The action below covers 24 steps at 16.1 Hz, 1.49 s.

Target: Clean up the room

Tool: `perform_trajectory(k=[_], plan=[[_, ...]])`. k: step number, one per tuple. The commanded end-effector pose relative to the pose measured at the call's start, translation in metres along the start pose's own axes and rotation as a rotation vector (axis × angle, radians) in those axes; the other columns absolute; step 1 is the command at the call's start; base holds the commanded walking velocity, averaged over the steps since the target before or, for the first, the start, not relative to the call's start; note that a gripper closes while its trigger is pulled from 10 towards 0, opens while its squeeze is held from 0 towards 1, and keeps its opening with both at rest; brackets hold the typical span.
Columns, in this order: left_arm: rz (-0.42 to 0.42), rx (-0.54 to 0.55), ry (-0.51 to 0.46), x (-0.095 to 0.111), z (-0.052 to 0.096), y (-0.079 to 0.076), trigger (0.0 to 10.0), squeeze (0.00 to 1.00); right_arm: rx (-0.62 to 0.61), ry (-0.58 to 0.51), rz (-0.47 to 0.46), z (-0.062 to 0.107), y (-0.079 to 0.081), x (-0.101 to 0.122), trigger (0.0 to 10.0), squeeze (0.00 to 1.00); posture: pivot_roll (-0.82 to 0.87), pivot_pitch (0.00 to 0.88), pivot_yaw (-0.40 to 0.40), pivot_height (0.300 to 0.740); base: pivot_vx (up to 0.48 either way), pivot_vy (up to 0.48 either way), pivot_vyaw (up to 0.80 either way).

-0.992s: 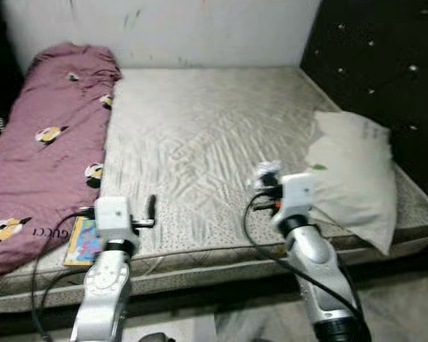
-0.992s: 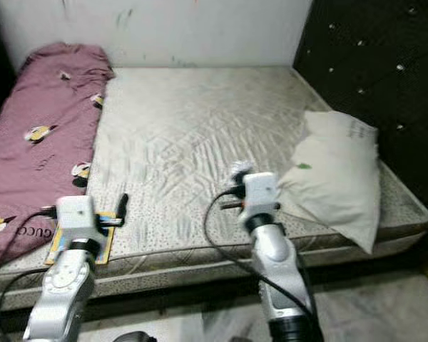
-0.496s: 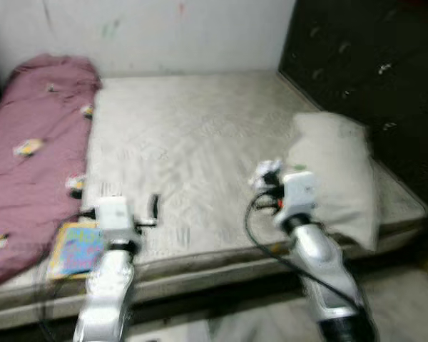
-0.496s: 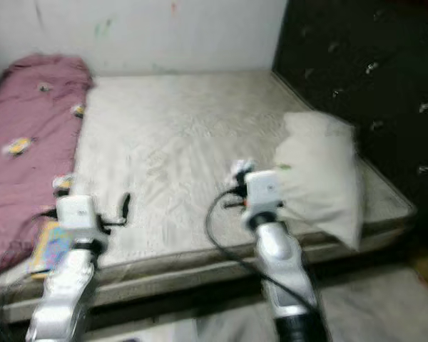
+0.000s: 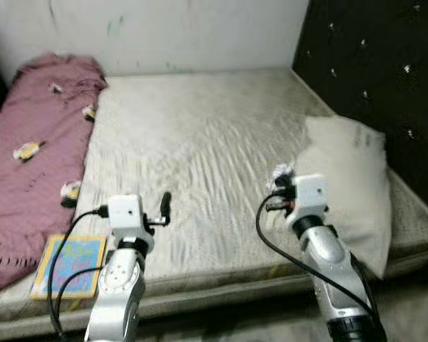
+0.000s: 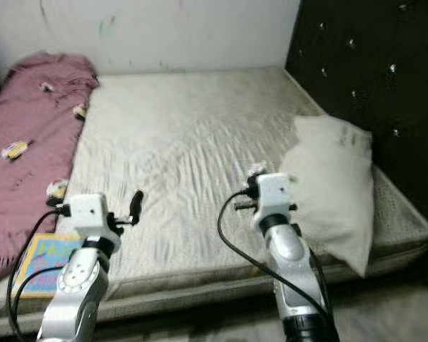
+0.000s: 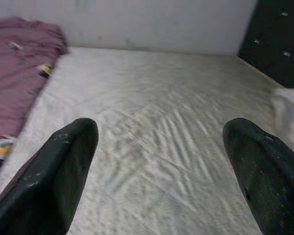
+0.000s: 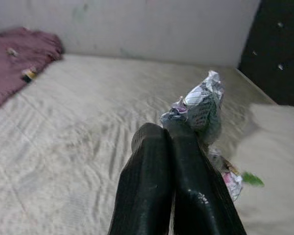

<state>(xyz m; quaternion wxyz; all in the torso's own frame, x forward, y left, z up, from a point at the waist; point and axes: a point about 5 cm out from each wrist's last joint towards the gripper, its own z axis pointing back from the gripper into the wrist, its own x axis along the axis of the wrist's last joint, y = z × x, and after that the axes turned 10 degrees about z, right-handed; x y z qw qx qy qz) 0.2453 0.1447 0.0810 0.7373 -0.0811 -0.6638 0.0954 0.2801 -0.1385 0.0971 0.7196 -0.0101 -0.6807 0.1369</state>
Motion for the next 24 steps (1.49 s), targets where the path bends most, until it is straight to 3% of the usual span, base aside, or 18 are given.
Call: perform_trajectory(k=[1,4,7,11,24], plan=[[-0.019,0.045,-0.008,0.002,0.000,0.010,10.0,0.00,0.027,-0.035,-0.007,-0.003,0.010,0.009,10.0,0.00,0.00,0.000,-0.023,0.740,0.000,0.000,0.00],[-0.025,0.056,-0.036,0.004,0.001,0.012,10.0,0.00,0.026,-0.034,-0.014,0.000,0.009,0.008,10.0,0.00,0.01,0.000,-0.029,0.740,0.000,0.000,0.00],[-0.057,0.074,-0.039,0.006,0.013,0.025,10.0,0.00,0.003,-0.002,-0.019,0.008,0.006,-0.002,10.0,0.00,0.01,0.006,-0.009,0.740,0.000,0.000,0.00],[-0.019,0.073,-0.014,0.004,0.012,0.027,10.0,0.00,0.004,-0.014,-0.018,0.008,0.010,0.001,10.0,0.00,0.01,0.006,-0.013,0.740,0.000,0.000,0.00],[0.043,0.031,-0.002,0.005,0.012,0.022,10.0,0.00,-0.002,-0.007,-0.015,0.004,0.005,0.001,10.0,0.00,0.01,0.016,-0.019,0.740,0.000,0.456,0.00]])
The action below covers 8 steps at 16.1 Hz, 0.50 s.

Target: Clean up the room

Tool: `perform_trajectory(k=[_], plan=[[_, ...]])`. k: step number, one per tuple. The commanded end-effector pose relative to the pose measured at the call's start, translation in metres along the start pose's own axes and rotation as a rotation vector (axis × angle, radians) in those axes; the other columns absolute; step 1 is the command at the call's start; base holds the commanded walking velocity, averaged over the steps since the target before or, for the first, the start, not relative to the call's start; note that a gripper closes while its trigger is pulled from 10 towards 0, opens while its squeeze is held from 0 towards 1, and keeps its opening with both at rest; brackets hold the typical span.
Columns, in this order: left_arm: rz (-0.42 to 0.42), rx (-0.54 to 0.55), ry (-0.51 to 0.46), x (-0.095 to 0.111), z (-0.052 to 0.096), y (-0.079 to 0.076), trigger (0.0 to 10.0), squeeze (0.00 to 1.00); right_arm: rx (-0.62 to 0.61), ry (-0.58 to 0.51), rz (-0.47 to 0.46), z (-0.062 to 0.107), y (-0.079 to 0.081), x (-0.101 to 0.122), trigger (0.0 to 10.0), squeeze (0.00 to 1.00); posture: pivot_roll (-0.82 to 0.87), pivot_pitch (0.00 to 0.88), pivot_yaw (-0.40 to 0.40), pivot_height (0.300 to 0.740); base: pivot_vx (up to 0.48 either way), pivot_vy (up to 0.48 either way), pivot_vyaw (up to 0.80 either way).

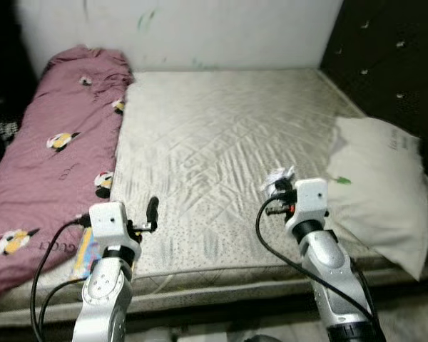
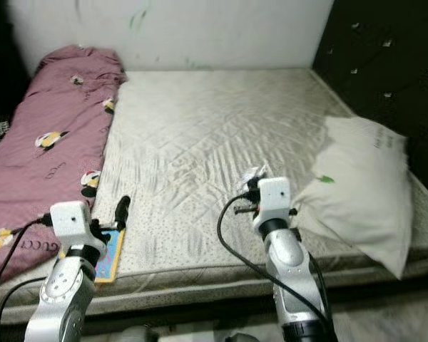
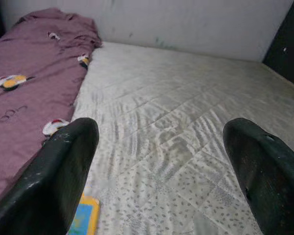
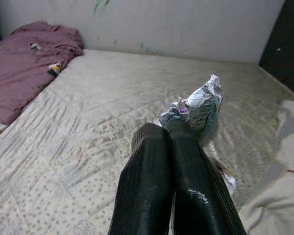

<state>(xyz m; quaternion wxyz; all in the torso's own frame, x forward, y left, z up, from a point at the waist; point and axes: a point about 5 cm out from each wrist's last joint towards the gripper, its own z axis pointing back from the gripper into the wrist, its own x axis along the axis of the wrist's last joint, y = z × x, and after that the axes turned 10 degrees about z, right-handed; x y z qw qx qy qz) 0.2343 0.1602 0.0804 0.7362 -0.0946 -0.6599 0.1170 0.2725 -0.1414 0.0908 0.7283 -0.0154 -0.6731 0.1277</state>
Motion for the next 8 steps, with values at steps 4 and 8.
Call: perform_trajectory(k=[4,8], plan=[[-0.007,0.016,-0.001,0.0032,0.0001,0.0055,10.0,0.00,0.024,-0.036,-0.009,-0.0044,0.0062,0.0095,10.0,0.00,0.01,0.011,-0.021,0.740,0.000,0.444,0.00],[-0.010,0.011,0.003,0.0030,-0.0017,0.0053,10.0,0.00,0.036,-0.044,0.006,-0.0061,0.0077,0.0110,10.0,0.00,0.01,0.000,-0.021,0.740,0.000,0.442,0.00]])
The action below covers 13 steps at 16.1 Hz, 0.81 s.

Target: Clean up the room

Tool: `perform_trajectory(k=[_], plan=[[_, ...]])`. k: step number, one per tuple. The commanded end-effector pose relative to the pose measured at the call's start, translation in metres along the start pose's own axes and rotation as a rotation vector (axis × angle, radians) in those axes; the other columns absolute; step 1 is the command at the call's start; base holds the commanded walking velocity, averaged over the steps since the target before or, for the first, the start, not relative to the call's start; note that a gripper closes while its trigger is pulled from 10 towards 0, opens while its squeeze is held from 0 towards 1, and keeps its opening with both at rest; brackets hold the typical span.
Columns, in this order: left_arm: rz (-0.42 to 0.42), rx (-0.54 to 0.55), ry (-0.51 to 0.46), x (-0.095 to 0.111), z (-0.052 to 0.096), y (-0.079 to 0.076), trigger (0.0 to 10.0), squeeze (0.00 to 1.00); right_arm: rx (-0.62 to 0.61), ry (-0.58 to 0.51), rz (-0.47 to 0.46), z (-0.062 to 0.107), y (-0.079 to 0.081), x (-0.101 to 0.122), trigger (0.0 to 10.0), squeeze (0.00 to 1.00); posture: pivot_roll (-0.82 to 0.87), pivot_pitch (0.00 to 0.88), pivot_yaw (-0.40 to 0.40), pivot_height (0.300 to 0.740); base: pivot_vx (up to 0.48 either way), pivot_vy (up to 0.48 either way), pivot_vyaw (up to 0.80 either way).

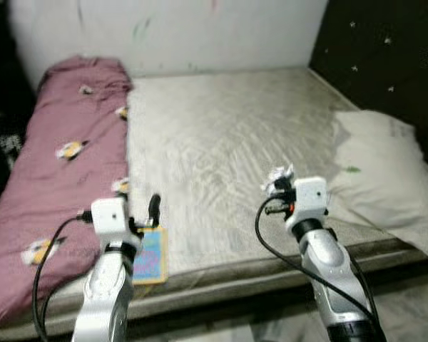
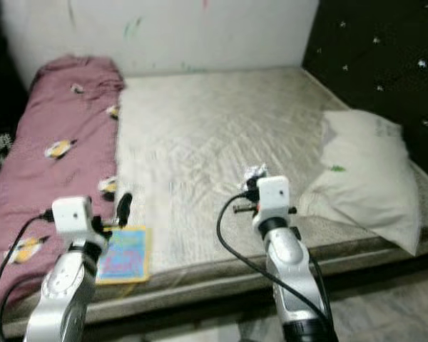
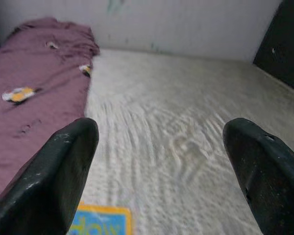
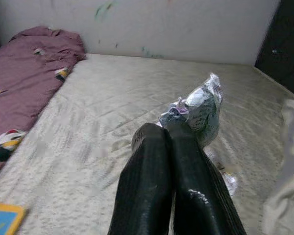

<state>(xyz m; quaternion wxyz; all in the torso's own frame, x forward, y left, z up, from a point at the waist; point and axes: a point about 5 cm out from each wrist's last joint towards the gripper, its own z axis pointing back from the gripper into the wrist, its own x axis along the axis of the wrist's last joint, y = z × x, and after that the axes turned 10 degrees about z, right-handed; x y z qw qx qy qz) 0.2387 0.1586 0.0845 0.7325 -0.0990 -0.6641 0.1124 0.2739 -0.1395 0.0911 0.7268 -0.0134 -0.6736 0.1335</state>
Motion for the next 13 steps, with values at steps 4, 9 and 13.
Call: perform_trajectory(k=[4,9,13], plan=[[-0.017,0.030,0.009,0.0003,-0.0001,0.0086,10.0,0.00,0.022,-0.043,-0.007,-0.0064,0.0049,0.0108,10.0,0.00,0.01,0.000,-0.024,0.740,0.000,0.443,0.00],[-0.024,0.040,-0.004,0.0005,0.0005,0.0090,10.0,0.00,0.040,-0.054,0.018,-0.0068,0.0067,0.0127,10.0,0.00,0.01,0.000,-0.028,0.740,0.049,0.410,0.26],[-0.016,0.039,-0.002,-0.0005,0.0008,0.0083,10.0,0.00,0.044,-0.058,0.019,-0.0064,0.0073,0.0133,10.0,0.00,0.01,0.002,-0.027,0.740,0.131,0.284,0.80]])
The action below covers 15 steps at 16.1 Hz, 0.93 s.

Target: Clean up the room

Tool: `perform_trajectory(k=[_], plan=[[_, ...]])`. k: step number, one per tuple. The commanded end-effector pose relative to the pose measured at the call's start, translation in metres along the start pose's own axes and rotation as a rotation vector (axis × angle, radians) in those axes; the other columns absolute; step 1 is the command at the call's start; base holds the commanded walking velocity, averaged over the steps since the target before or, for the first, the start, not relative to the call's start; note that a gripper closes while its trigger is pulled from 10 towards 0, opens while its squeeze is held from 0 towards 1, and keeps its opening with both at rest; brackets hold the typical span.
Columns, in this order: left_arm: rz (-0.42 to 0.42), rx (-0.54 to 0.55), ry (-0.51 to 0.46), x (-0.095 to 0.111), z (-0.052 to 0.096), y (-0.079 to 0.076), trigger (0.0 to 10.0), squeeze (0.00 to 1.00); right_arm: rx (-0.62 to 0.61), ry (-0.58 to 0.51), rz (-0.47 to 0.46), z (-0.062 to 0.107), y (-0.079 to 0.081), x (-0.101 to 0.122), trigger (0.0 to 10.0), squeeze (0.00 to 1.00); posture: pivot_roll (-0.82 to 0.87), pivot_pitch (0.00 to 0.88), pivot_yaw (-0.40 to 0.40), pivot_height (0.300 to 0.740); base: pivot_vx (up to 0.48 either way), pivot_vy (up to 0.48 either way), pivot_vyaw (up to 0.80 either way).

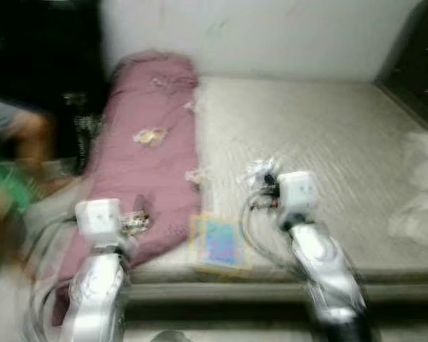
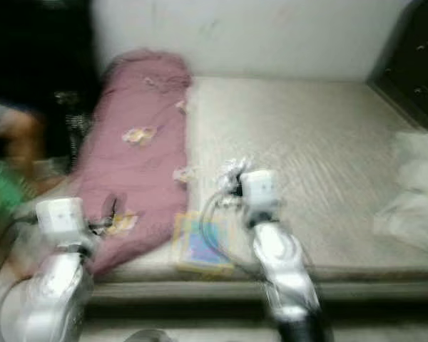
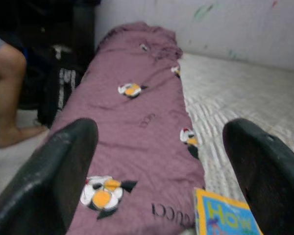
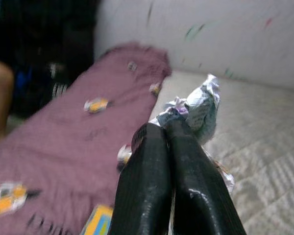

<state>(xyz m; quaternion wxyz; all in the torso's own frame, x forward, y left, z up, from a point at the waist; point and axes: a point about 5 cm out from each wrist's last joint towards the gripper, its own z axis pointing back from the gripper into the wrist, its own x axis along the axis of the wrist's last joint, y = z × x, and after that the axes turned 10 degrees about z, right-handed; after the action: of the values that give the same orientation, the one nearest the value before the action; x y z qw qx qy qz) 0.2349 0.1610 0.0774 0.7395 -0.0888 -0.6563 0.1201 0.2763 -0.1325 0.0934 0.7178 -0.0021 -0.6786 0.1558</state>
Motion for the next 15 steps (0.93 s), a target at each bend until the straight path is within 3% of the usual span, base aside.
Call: perform_trajectory(k=[1,15], plan=[[-0.013,0.012,-0.018,0.0059,-0.0022,0.0036,10.0,0.00,-0.001,-0.033,0.000,-0.0031,0.0013,0.0089,10.0,0.00,0.00,0.003,-0.027,0.740,0.244,0.251,0.80],[-0.031,0.035,-0.018,0.0060,-0.0032,0.0043,10.0,0.00,0.011,-0.034,0.007,-0.0039,0.0028,0.0098,10.0,0.00,0.00,0.014,-0.032,0.740,0.000,0.000,0.80]])
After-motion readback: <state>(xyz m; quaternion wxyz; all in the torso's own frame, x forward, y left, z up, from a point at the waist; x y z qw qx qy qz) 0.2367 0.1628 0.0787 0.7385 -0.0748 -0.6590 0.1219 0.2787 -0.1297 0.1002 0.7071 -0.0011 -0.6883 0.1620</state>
